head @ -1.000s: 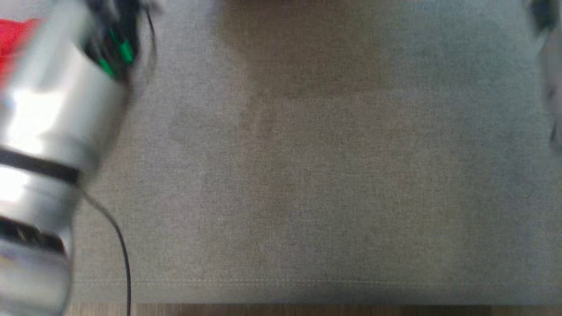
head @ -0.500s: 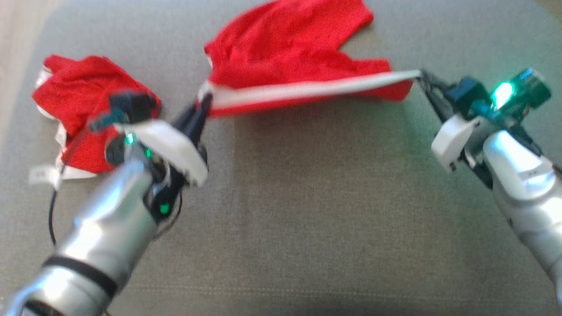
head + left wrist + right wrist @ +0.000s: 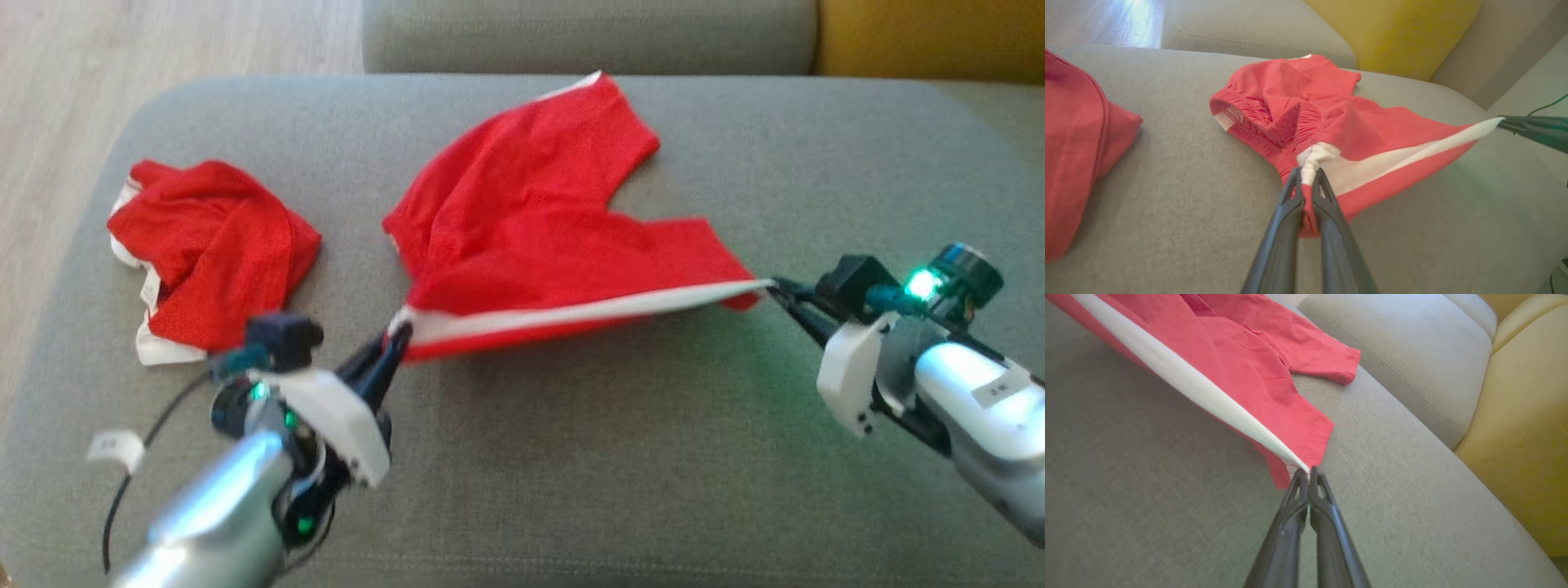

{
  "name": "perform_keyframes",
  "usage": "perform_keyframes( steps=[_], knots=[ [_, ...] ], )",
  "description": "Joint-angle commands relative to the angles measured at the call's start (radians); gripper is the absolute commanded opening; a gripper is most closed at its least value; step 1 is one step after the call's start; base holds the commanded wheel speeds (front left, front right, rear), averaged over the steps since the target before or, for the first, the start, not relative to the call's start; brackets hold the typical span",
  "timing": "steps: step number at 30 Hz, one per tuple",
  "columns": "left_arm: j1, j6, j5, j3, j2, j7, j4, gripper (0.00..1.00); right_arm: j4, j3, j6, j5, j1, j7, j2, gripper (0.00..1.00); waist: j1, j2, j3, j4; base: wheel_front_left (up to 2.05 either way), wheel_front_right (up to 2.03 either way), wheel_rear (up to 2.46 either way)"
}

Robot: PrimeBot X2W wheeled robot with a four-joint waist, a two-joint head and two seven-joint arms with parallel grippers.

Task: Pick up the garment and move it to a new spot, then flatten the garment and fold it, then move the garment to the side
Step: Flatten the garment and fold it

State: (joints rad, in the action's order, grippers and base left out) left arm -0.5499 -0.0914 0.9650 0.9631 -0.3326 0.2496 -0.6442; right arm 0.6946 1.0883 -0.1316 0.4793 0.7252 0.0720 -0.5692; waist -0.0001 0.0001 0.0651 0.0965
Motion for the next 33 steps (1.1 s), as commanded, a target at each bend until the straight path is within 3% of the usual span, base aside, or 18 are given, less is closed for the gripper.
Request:
perform_keyframes(
  steps=[1,10,23,28,33],
  knots=[
    [-0.009,0.011,-0.011,-0.024,-0.054,0.011,0.025,0.0,-0.035,0.018,0.001,0.036,-0.014,-0.018,-0.055,0.0,0.0001,-0.0001,-0.019,-0.006,0.0,0.0,0.0],
    [0.123,0.05,-0.005,0.012,-0.113,-0.013,0.158,0.0,-0.234,0.157,0.001,0.213,-0.059,-0.148,-0.229,0.0,0.0001,-0.0001,-0.068,-0.014,0.0,0.0,0.0],
    [0.265,0.111,0.002,0.065,-0.211,-0.077,0.386,0.0,-0.484,0.188,0.001,0.341,-0.156,-0.252,-0.434,0.0,0.0001,-0.0001,-0.118,-0.009,0.0,0.0,0.0],
    [0.296,0.124,0.015,0.079,-0.229,-0.105,0.463,0.0,-0.557,0.187,0.001,0.367,-0.171,-0.272,-0.491,0.0,0.0001,-0.0001,-0.123,-0.002,0.0,0.0,0.0],
    [0.293,0.132,0.009,0.086,-0.231,-0.116,0.493,0.0,-0.57,0.171,0.001,0.364,-0.156,-0.262,-0.5,0.0,0.0001,-0.0001,-0.117,0.008,0.0,0.0,0.0]
  ],
)
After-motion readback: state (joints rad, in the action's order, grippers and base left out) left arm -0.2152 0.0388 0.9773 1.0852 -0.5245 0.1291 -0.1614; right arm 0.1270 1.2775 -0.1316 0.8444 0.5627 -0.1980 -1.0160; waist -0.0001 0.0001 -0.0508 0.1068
